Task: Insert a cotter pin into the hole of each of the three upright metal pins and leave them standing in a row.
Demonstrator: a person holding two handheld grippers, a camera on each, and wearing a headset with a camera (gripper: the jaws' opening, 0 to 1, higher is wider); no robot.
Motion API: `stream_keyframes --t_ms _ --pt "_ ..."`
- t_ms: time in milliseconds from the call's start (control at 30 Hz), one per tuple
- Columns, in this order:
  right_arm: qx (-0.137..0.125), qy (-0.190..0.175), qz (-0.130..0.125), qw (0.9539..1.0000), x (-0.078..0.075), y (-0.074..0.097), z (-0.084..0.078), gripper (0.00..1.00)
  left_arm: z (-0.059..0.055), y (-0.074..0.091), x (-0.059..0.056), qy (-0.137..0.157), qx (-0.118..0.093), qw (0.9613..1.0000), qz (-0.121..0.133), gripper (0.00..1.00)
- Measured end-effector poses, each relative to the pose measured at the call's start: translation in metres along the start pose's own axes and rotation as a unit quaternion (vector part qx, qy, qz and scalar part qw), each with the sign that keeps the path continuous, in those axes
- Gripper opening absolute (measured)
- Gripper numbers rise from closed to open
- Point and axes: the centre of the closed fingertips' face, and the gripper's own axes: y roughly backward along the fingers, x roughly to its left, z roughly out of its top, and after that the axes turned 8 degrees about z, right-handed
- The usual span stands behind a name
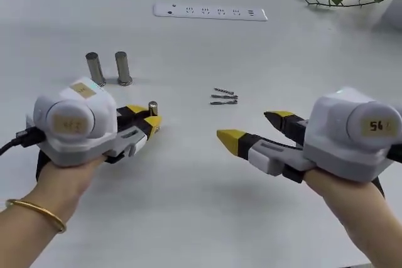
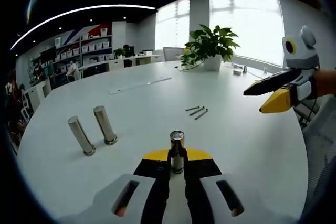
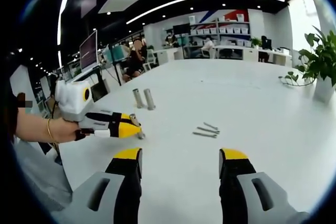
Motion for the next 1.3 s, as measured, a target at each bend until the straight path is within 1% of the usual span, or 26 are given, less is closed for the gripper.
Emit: stream_keyframes --t_ms 300,633,733,833,900,967,1067,1133,1167,1233,1267,1300 --pt "0.003 -0.004 0.002 1.0000 0.002 -0.001 -0.002 0.55 0.000 -0.002 0.001 0.001 0.000 1.0000 -0.001 0.06" --pt "0.004 -0.013 0.003 0.9999 0.000 0.000 -0.002 0.55 0.001 -0.002 0.001 0.003 -0.002 1.0000 -0.004 0.08" --pt "0.006 -0.010 0.004 0.9999 -0.002 0.001 0.001 0.55 0.002 -0.001 0.002 0.004 -0.002 1.0000 -0.004 0.11" --pt "0.010 -0.005 0.009 0.9999 -0.006 0.000 0.005 0.55 0.001 0.001 0.002 0.009 0.003 1.0000 -0.002 0.16" --pt "0.023 0.004 0.007 0.9997 -0.011 0.000 0.007 0.51 0.001 0.002 0.003 0.015 0.004 0.9999 -0.002 0.21" --pt "0.024 0.009 0.006 0.9997 -0.015 0.000 0.010 0.48 0.002 0.005 0.002 0.019 0.006 0.9998 -0.002 0.25" --pt "0.025 0.010 0.008 0.9996 -0.020 -0.001 0.016 0.47 0.003 0.011 0.002 0.020 0.010 0.9997 -0.001 0.31" --pt "0.033 0.016 0.010 0.9993 -0.024 -0.003 0.019 0.46 0.004 0.015 0.004 0.026 0.014 0.9996 0.001 0.36" --pt "0.034 0.022 0.012 0.9991 -0.026 -0.003 0.021 0.45 0.005 0.018 0.005 0.029 0.014 0.9995 0.003 0.38" --pt "0.040 0.028 0.014 0.9987 -0.031 -0.006 0.023 0.43 0.008 0.022 0.007 0.038 0.005 0.9992 0.007 0.42" --pt "0.045 0.029 0.016 0.9984 -0.032 -0.007 0.023 0.42 0.008 0.025 0.009 0.044 0.009 0.9990 0.009 0.43" --pt "0.049 0.031 0.018 0.9982 -0.033 -0.008 0.023 0.41 0.009 0.027 0.010 0.046 0.007 0.9989 0.011 0.45"
